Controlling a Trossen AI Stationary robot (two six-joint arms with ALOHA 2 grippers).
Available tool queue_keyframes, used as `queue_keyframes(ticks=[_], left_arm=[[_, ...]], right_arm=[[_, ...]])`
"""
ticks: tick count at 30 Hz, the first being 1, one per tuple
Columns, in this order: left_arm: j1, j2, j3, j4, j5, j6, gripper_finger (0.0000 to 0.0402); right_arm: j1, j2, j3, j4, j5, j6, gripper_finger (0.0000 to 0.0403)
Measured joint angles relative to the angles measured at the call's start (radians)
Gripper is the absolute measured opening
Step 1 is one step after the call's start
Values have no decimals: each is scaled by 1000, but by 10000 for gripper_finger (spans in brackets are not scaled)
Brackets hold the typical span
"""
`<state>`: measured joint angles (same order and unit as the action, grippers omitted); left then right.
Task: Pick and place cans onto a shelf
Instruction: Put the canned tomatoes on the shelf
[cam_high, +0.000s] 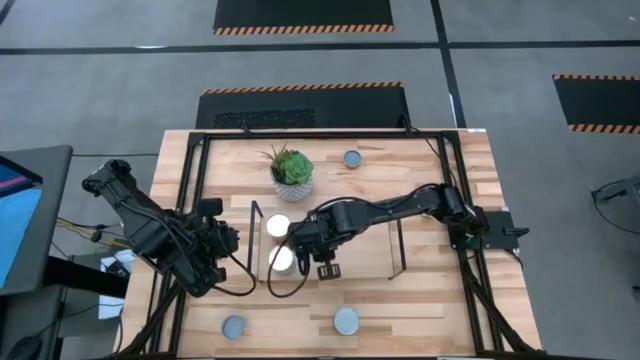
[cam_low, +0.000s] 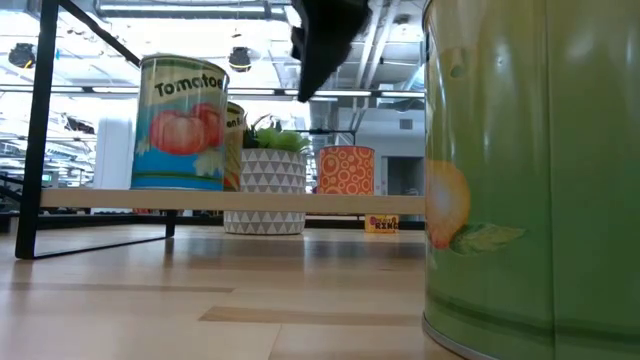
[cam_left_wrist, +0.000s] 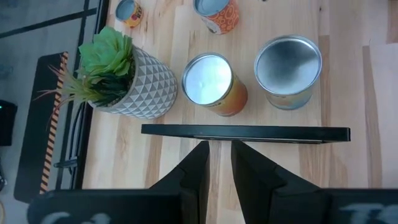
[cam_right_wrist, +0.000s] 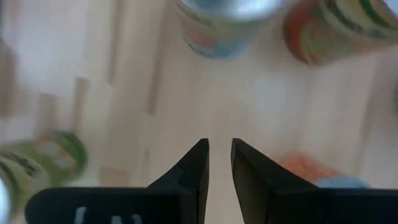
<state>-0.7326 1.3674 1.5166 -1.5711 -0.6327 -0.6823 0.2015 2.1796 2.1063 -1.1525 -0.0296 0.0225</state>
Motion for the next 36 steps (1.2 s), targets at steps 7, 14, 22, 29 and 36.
queue_keyframes(ticks=[7, 14, 22, 29, 36], left_arm=[[0, 0, 0, 0, 18, 0, 57], [0, 0, 0, 0, 25, 4, 57], [0, 0, 0, 0, 25, 11, 57], [0, 0, 0, 0, 25, 8, 57], [0, 0, 0, 0, 25, 8, 57]], right_arm=[[34, 0, 0, 172, -25, -28, 91], [18, 0, 0, 210, -22, -31, 91], [28, 4, -109, 248, -20, 4, 91], [25, 2, -135, 342, 38, 4, 91], [21, 2, -155, 449, 39, 4, 91]])
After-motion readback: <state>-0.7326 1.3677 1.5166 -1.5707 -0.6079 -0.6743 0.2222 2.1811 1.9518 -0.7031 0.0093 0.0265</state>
